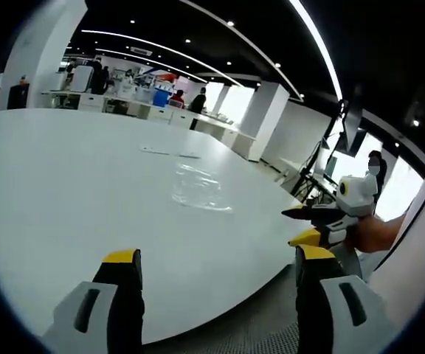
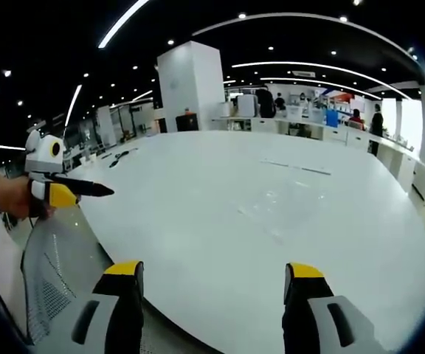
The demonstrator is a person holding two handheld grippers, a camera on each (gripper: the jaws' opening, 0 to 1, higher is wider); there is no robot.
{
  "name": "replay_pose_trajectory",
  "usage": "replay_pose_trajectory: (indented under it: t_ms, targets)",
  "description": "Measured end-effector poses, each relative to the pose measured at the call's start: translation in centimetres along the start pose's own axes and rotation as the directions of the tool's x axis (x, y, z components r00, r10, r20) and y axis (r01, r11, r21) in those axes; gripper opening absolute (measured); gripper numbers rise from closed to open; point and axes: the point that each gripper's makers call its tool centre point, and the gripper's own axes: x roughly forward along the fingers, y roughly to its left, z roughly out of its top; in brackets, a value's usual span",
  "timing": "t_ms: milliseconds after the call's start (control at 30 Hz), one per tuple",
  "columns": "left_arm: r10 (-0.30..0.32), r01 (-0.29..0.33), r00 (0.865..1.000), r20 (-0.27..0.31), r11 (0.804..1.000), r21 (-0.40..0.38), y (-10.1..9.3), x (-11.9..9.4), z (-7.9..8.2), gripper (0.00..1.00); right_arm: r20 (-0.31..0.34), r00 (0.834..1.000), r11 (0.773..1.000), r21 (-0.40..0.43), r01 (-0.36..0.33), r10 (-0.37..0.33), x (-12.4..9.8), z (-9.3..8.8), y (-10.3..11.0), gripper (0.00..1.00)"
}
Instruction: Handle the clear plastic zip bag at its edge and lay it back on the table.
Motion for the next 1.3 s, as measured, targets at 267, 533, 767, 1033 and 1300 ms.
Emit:
replay_pose_trajectory:
  t_ms: [267, 533, 767, 1033, 1300]
  targets:
    - [0.003, -0.003, 1.0, 0.004, 1.0, 0.0, 0.1, 0.0, 0.0, 0.84, 0.01, 1.0, 1.0, 0.024, 0.001, -0.001, -0.1, 0.2, -0.4, 0.76]
    - [0.008, -0.008, 1.0, 0.008, 1.0, -0.003, 0.4, 0.0, -0.1, 0.84, 0.023, 1.0, 0.999, 0.033, 0.0, -0.001, -0.1, 0.4, -0.6, 0.74]
    - [0.011, -0.011, 1.0, 0.011, 1.0, -0.007, 0.5, 0.1, -0.2, 0.84, 0.028, 1.0, 0.999, 0.05, -0.009, 0.007, -0.1, 0.8, -0.8, 0.74]
    - [0.015, -0.015, 1.0, 0.02, 1.0, -0.011, 0.3, 0.1, 0.1, 0.83, 0.028, 0.999, 1.0, -0.008, -0.018, 0.019, 0.5, 1.8, -2.0, 0.69]
    - [0.012, -0.012, 1.0, 0.018, 1.0, 0.0, 0.1, 0.1, 0.1, 0.83, -0.002, 0.999, 0.996, -0.078, -0.032, 0.032, 1.8, 1.9, -2.8, 0.61]
